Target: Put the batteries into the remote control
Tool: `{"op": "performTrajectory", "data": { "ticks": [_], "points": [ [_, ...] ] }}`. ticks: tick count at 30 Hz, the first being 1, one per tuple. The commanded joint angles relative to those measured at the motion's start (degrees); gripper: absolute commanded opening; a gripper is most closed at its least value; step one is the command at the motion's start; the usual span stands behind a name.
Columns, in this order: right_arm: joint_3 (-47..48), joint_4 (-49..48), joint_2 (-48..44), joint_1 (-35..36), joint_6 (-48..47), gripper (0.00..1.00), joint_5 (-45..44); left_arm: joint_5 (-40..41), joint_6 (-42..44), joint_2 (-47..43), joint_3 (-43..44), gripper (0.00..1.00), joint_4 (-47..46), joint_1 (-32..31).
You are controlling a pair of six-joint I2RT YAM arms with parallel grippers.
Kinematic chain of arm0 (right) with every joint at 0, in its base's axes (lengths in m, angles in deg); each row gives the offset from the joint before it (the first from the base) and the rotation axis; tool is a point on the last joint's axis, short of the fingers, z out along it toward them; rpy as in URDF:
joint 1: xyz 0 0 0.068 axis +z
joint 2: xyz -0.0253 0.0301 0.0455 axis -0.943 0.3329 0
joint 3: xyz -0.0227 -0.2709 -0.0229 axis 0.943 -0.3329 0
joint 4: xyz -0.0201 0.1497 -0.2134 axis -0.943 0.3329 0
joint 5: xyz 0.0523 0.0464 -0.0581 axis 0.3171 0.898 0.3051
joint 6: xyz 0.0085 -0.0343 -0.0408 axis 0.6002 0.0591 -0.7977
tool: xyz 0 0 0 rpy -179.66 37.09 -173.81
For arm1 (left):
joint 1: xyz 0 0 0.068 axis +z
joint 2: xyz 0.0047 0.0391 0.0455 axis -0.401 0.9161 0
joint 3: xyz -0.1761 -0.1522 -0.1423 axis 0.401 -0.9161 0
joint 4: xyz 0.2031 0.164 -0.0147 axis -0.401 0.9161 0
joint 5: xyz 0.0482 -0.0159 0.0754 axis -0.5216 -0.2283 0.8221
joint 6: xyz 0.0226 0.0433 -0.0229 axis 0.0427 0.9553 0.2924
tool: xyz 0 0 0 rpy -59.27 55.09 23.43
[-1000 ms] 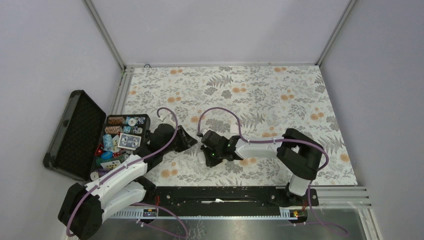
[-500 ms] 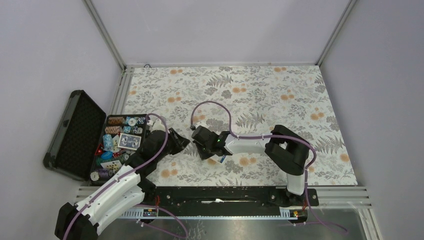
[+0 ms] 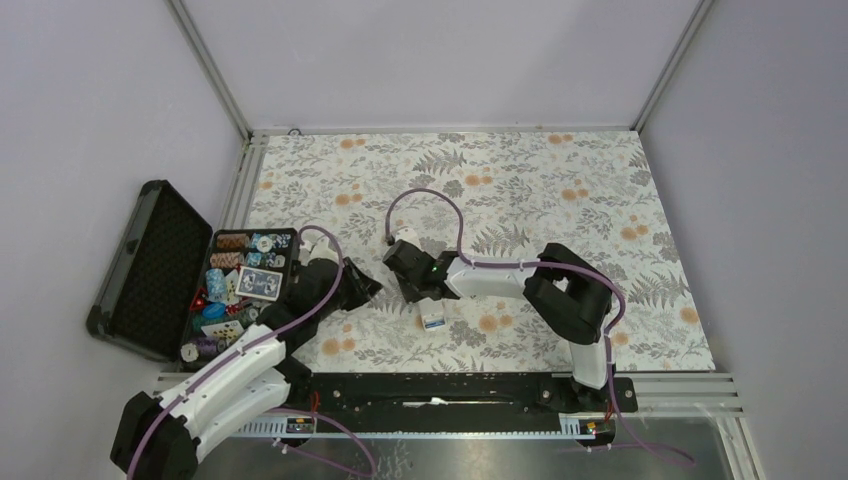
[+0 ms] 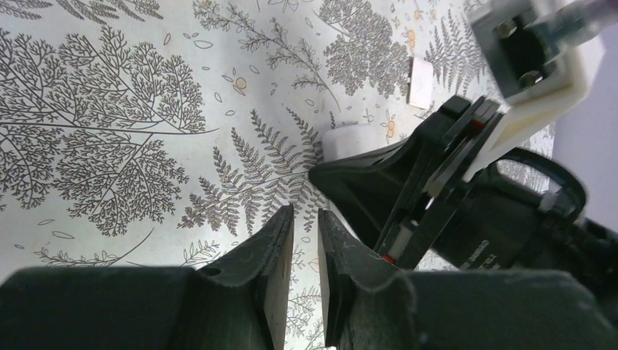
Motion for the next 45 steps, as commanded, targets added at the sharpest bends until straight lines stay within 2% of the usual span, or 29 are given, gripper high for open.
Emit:
{"op": "performTrajectory", "data": {
  "ticks": [1, 7, 17, 21, 33, 41, 43, 45],
  "points": [
    [-0.6, 3.2, -0.1, -1.5, -0.9, 0.0, -3.2, -2.1, 1.0, 3.1, 0.8, 0.22, -5.3, 0.2],
    [-0.5, 3.2, -3.1, -1.5, -1.4, 0.0, -0.1, -5.4, 1.4, 8.5, 1.4, 0.21, -8.5, 0.1],
    [-4.7, 3.8, -15.7, -1.7, -4.4, 0.28, -2.5, -8.8, 1.7, 16.6, 1.9, 0.22, -13.0, -0.1],
    [-6.4, 6.8, -19.2, -2.2, -6.7, 0.35, -3.8, -9.5, 2.0, 18.8, 2.4, 0.24, -14.3, -0.2],
    [-11.8, 15.9, -24.4, -6.3, -15.6, 0.43, -6.7, -11.9, 2.1, 23.4, 3.5, 0.26, -17.0, -0.9],
    [-12.1, 16.8, -24.2, -12.3, -16.9, 0.51, -2.4, -12.5, 2.3, 24.5, 3.8, 0.27, -17.5, -1.1],
    [-11.4, 16.1, -23.1, -13.9, -15.2, 0.5, -1.4, -12.6, 2.3, 24.7, 3.8, 0.27, -17.7, -1.1],
    [-11.0, 15.2, -21.8, -15.1, -13.9, 0.42, -1.5, -12.8, 2.4, 24.8, 3.9, 0.27, -17.7, -1.1]
  ]
}}
